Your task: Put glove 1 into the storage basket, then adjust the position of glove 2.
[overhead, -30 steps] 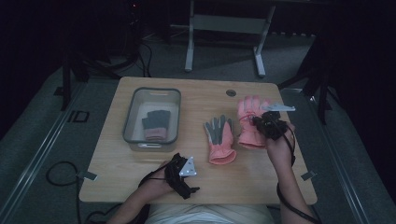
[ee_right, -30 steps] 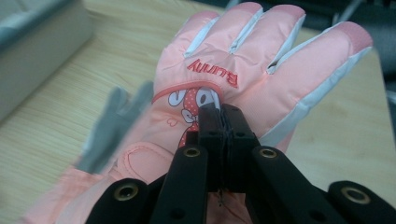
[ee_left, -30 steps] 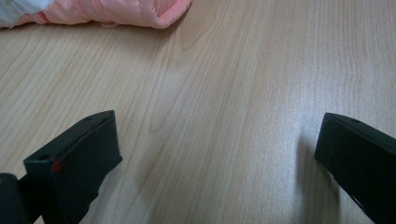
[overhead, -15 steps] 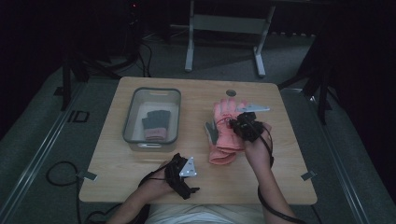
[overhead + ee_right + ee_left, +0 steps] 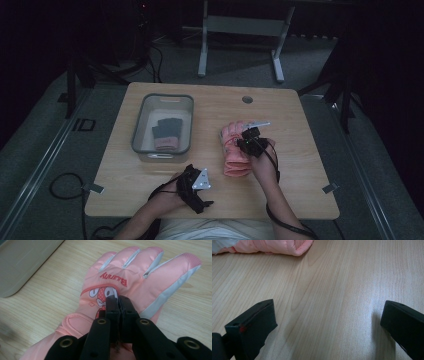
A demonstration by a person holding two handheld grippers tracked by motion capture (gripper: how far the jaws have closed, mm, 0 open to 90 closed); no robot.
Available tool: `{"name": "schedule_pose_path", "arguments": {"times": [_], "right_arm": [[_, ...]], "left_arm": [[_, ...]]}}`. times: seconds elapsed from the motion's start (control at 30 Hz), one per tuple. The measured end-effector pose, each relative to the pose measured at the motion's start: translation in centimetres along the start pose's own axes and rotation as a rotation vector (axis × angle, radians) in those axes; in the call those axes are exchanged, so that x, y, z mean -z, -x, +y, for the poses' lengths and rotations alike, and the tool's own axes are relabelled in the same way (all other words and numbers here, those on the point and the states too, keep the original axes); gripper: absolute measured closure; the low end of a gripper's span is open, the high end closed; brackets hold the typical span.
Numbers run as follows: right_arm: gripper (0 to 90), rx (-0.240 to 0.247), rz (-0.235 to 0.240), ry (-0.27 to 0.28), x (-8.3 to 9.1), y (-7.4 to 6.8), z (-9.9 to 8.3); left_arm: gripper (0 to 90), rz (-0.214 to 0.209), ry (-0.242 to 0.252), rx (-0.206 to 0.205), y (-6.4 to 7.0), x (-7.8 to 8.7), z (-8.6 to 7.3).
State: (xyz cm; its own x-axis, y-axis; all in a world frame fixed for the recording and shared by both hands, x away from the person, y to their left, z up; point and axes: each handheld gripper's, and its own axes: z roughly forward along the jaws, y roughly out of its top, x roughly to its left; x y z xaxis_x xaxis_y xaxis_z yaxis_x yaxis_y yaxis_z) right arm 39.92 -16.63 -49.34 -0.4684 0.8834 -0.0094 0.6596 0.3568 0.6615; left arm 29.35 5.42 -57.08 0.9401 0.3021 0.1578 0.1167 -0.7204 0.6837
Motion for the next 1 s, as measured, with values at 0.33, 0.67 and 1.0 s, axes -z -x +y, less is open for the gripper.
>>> {"name": "schedule_pose_path", "arguments": {"times": [0.33,0.67,1.0], "right_arm": [[71.8,-0.005,0.031,0.027,0.7,0.4,0.5],[28.0,0.000,0.101,0.149,4.2,1.5,1.1],[14.8,0.063,0.100,0.235,6.0,3.4,0.2]], "left_arm": [[0.0,-0.007,0.003,0.011,-0.1,0.0,0.0],[0.0,-0.022,0.029,0.028,-0.1,0.2,0.2],[0.0,0.027,0.056,0.099,-0.7,1.3,1.4]]}}
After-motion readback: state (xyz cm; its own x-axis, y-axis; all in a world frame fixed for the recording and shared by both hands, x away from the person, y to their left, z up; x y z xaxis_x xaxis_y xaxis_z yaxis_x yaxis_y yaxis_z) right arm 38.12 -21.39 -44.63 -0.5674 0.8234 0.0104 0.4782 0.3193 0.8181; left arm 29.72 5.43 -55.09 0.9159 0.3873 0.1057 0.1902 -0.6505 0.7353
